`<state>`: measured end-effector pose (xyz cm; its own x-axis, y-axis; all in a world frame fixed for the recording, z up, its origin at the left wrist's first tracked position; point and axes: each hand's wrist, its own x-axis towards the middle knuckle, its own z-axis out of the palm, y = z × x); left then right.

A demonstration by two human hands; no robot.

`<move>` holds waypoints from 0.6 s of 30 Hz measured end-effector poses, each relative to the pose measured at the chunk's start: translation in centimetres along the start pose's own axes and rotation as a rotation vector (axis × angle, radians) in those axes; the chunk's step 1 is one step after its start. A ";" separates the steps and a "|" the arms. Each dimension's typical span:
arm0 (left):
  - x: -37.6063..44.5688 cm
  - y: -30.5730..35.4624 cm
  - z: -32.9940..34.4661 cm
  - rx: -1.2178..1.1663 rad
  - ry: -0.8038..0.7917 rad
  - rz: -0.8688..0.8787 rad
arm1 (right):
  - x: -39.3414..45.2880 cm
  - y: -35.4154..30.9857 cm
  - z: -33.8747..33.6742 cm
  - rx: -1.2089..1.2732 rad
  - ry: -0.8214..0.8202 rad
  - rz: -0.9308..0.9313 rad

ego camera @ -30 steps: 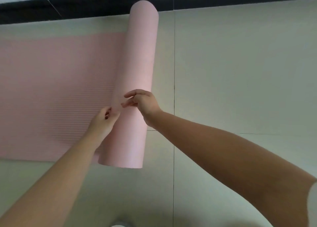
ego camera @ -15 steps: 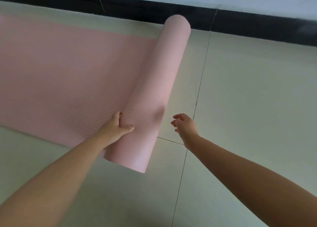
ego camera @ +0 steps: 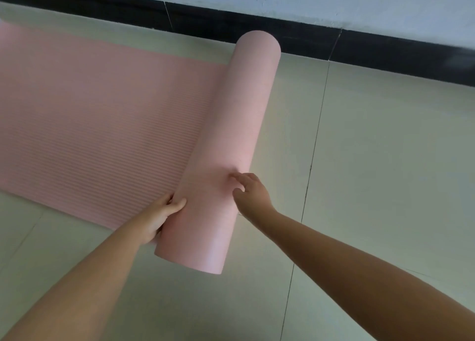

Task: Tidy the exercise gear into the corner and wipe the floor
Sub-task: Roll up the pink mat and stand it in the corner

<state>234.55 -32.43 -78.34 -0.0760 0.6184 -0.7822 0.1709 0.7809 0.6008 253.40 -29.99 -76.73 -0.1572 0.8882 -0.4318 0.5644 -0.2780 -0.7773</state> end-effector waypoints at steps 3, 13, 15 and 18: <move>-0.1 0.0 -2.3 0.323 0.289 0.049 | 0.1 -2.7 1.4 0.046 -0.016 -0.034; -3.4 3.0 -5.9 0.833 0.639 0.394 | 2.5 -8.9 4.6 0.678 -0.089 0.109; -2.8 2.6 -4.2 0.993 0.616 0.329 | 2.2 -7.2 3.9 0.384 -0.120 0.110; -2.2 2.7 -3.2 1.260 0.631 0.224 | 1.7 -5.0 2.4 -0.022 -0.181 0.080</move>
<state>232.03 -31.39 -74.47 -0.2910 0.9124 -0.2877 0.9565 0.2713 -0.1071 248.41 -27.98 -74.65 -0.2528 0.7827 -0.5687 0.5979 -0.3357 -0.7279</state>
